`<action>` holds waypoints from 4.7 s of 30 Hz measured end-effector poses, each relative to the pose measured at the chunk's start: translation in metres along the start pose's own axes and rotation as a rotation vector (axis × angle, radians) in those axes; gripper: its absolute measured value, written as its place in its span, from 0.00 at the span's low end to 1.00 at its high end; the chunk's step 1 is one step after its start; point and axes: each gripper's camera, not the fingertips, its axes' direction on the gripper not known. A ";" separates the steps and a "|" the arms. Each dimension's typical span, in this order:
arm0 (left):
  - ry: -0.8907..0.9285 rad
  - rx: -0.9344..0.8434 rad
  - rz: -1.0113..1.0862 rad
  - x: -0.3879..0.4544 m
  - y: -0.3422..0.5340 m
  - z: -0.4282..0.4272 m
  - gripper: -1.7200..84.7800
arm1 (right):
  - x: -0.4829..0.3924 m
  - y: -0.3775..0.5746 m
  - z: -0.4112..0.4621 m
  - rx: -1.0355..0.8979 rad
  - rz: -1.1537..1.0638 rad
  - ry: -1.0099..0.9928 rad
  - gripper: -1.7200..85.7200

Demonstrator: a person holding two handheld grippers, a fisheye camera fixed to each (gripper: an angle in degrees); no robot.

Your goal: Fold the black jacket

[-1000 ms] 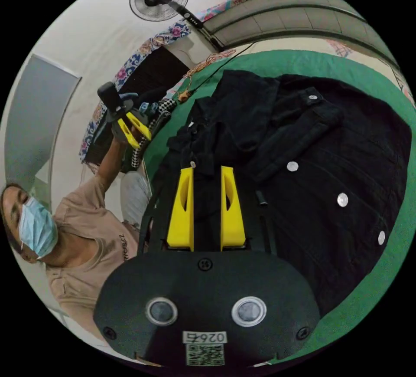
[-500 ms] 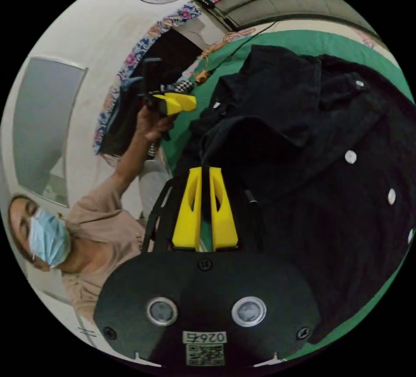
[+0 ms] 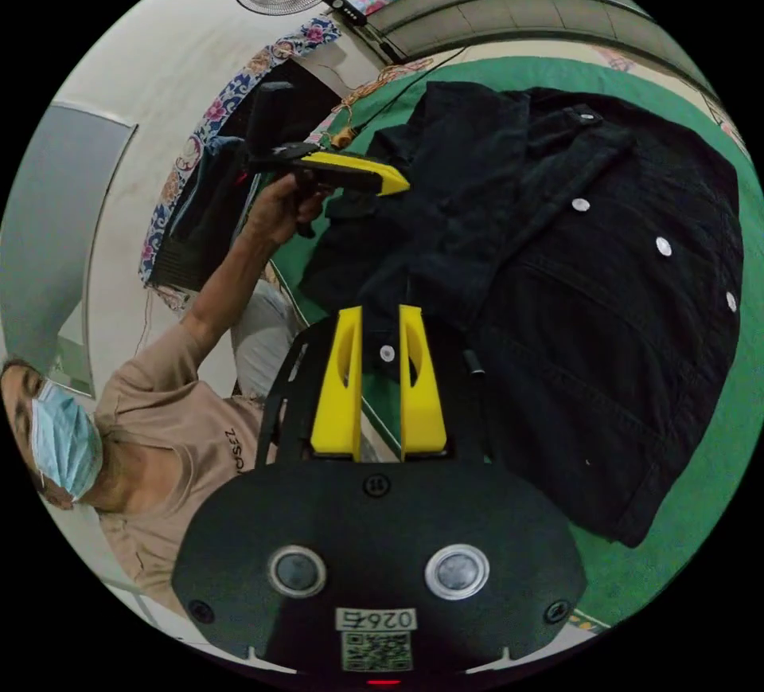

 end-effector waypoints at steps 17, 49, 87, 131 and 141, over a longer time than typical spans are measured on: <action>-0.314 0.195 -0.173 -0.073 -0.094 -0.016 0.01 | 0.059 0.121 -0.110 0.231 0.088 0.057 0.01; -0.016 -0.103 0.089 0.078 -0.265 0.208 0.05 | 0.132 0.224 -0.224 0.273 0.421 0.402 0.12; -0.314 -0.244 0.010 0.106 -0.318 0.210 0.05 | -0.083 0.143 -0.066 0.256 0.089 0.726 0.01; 0.065 0.542 -0.613 -0.206 0.143 -0.181 0.01 | -0.320 -0.101 0.317 0.107 -0.381 0.012 0.10; 0.174 0.354 -0.217 -0.093 0.082 -0.139 0.01 | -0.247 -0.104 0.290 0.095 -0.199 0.049 0.01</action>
